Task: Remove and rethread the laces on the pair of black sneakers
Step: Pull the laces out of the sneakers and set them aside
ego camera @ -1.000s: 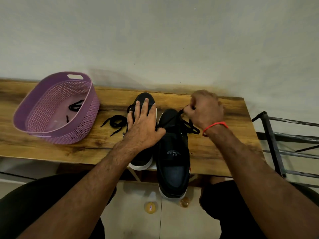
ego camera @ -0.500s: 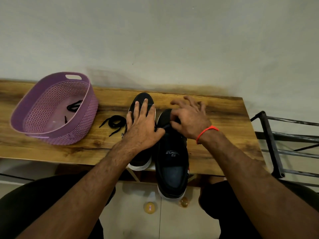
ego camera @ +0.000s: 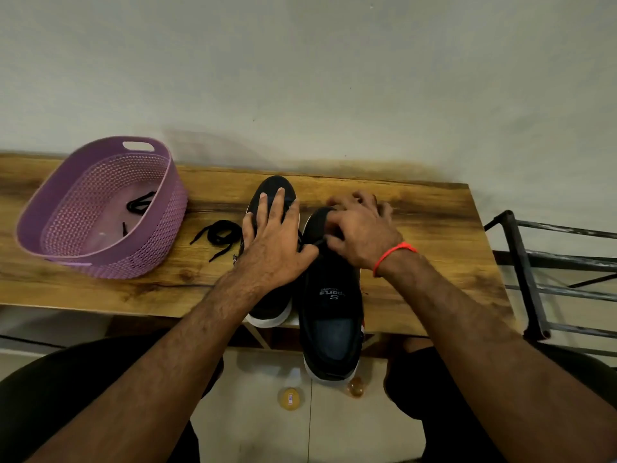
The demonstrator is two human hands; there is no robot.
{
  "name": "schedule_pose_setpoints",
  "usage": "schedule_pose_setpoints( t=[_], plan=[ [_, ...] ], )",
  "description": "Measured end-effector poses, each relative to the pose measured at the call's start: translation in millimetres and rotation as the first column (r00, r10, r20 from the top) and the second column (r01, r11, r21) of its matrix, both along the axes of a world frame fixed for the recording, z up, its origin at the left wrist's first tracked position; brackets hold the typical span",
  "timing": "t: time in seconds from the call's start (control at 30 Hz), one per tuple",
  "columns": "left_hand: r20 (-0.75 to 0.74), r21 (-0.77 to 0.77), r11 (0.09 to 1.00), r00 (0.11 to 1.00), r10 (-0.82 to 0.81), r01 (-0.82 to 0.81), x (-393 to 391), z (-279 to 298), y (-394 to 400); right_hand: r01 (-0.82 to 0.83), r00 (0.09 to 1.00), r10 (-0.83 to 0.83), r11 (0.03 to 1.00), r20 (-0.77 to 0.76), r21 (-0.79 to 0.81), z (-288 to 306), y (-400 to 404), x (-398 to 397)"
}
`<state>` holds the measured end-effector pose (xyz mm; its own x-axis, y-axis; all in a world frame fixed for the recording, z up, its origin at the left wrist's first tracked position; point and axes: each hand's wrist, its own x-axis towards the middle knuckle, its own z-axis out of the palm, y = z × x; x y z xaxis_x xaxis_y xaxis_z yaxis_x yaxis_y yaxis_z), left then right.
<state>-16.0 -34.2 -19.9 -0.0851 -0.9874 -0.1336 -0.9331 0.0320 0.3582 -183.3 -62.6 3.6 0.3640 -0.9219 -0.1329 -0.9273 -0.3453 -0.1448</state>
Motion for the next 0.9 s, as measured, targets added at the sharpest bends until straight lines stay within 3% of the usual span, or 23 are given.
schedule_pose_setpoints(
  t=[0.1, 0.17, 0.23, 0.37, 0.47, 0.57, 0.67, 0.73, 0.8, 0.9],
  plan=[
    [-0.005, 0.009, 1.0, 1.0, 0.004, -0.004, -0.5, 0.7, 0.1, 0.305, 0.944, -0.288, 0.947, 0.159, -0.102, 13.7, -16.9, -30.6],
    [-0.012, 0.012, 1.0, 1.0, 0.002, -0.002, -1.0, 0.8, 0.6, 0.403, 0.911, -0.381, 0.904, 0.156, -0.141, 13.5, -22.9, -44.2],
    [-0.013, 0.014, 1.0, 1.0, 0.001, 0.0, -1.7, 1.0, 1.0, 0.34, 0.938, -0.322, 0.927, 0.127, -0.156, 5.6, -18.8, -40.6],
    [-0.002, 0.014, 1.0, 1.0, 0.001, -0.001, -1.4, 0.1, 1.4, -0.075, 0.997, 0.074, 0.997, -0.022, -0.028, -9.7, 6.2, -3.3],
    [0.001, 0.003, 1.0, 1.0, -0.002, 0.002, 1.6, 0.2, 1.5, -0.111, 0.993, 0.11, 0.994, -0.053, -0.017, -6.1, 5.9, 6.8],
    [-0.003, 0.009, 1.0, 1.0, -0.004, 0.004, 5.0, 1.5, 1.5, 0.104, 0.994, -0.102, 0.986, 0.024, -0.131, 2.7, -9.0, -7.5],
    [-0.013, 0.02, 1.0, 1.0, -0.001, 0.001, 4.2, 2.0, 0.3, 0.386, 0.92, -0.359, 0.899, 0.155, -0.209, 12.7, -23.4, -37.5],
    [-0.028, 0.018, 1.0, 1.0, -0.003, 0.003, 3.9, 3.1, -0.1, 0.464, 0.875, -0.41, 0.861, 0.256, -0.207, 14.7, -29.2, -50.7],
    [-0.062, -0.033, 0.999, 0.998, -0.022, 0.02, 3.5, 3.5, 0.3, 0.389, 0.878, -0.308, 0.905, 0.366, -0.173, 13.0, -31.8, -52.8],
    [-0.138, -0.179, 0.982, 0.986, -0.091, 0.066, -3.3, 5.3, 3.5, 0.067, 0.883, -0.023, 0.995, 0.469, -0.078, 7.8, -26.1, -40.7]
  ],
)
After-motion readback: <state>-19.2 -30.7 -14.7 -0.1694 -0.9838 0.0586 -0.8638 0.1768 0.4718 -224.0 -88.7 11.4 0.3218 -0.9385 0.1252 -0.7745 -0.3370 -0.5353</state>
